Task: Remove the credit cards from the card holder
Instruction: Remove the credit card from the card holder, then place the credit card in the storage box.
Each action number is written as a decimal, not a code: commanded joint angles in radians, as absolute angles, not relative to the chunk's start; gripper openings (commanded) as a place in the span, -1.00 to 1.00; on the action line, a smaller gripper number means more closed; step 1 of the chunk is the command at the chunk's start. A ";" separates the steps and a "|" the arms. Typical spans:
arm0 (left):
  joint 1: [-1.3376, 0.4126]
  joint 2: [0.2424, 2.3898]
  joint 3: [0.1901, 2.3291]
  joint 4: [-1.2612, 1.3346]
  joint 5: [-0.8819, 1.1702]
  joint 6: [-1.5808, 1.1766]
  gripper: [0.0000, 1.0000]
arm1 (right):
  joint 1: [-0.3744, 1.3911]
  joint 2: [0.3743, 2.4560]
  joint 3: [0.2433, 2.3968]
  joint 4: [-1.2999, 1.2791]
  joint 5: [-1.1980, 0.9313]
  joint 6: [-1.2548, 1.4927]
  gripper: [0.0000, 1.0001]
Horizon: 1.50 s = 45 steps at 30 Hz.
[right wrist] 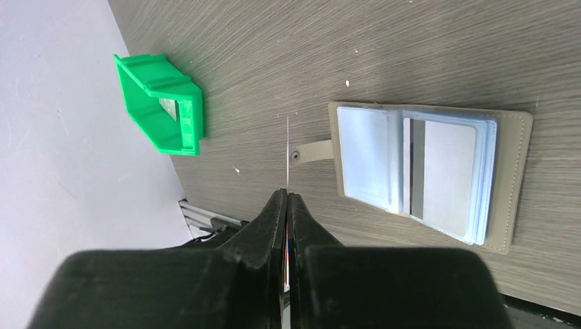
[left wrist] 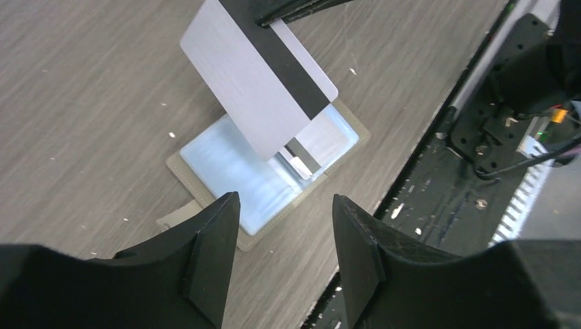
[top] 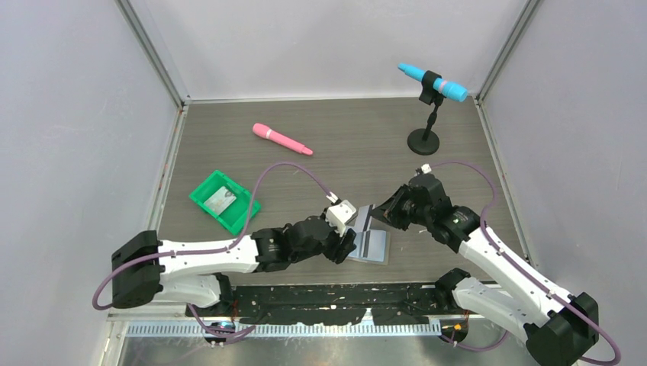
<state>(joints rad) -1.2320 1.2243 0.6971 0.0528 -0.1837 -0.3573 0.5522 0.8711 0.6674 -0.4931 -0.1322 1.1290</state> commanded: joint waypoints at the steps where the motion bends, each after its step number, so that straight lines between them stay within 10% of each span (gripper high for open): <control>1: -1.257 1.244 0.749 0.032 -0.353 -0.282 0.11 | 0.549 0.877 0.711 -0.516 -0.143 1.191 -0.90; 19: -1.326 1.364 0.840 0.043 -0.491 -0.175 0.06 | 0.549 0.832 0.640 -0.454 -0.207 1.298 -0.90; 28: -1.328 1.322 0.825 0.014 -0.515 -0.203 -1.00 | 0.541 0.821 0.585 -0.360 -0.238 1.236 -0.89; 37: -1.314 1.261 0.806 -0.035 -0.440 -0.263 -1.00 | 0.530 0.781 0.572 -0.307 -0.234 1.086 -0.03; 45: -1.152 1.176 0.762 -0.092 -0.228 -0.415 -1.00 | 0.529 0.633 0.581 -0.256 -0.200 0.878 0.12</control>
